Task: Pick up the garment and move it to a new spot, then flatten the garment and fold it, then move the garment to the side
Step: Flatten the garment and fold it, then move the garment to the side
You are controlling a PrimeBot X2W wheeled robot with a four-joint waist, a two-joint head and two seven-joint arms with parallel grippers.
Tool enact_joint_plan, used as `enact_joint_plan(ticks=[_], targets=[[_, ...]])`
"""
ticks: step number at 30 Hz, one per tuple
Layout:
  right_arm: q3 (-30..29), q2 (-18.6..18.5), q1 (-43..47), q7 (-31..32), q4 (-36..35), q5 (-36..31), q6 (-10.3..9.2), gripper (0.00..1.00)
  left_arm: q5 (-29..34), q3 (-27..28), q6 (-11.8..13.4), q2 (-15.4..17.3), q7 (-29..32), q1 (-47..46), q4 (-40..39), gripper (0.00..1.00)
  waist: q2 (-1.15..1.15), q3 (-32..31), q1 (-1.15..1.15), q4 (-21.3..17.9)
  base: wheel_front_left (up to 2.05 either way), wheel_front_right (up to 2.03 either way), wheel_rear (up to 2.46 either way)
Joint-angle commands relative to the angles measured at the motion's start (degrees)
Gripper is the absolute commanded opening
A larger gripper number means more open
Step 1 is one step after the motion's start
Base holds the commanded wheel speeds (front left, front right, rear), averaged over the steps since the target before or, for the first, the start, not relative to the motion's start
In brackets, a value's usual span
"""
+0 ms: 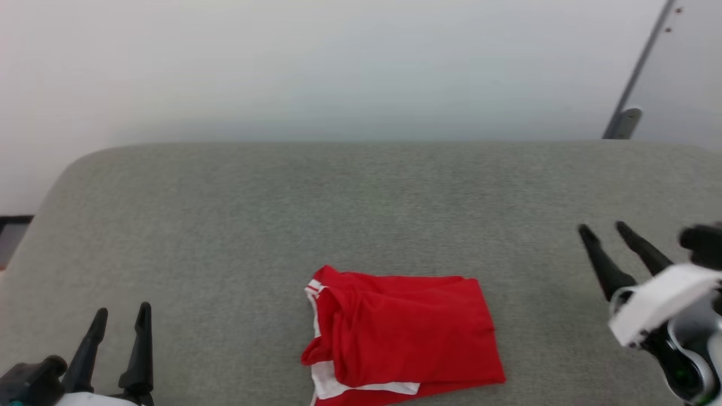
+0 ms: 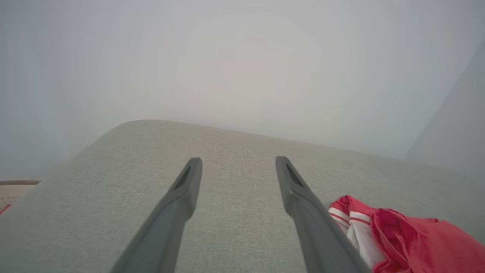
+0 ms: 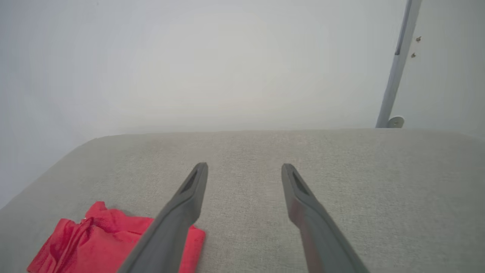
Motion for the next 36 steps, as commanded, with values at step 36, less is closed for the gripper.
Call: enact_joint_plan(ticks=[36], targets=[[-3.29, 1.17, 8.76, -7.03, 2.43, -0.94, -0.1, 1.0, 1.13, 1.72, -0.54, -0.09, 0.05, 1.39, 0.54, 1.0, 0.0, -0.48, 0.0, 0.07, 0.0, 0.0, 0.0]])
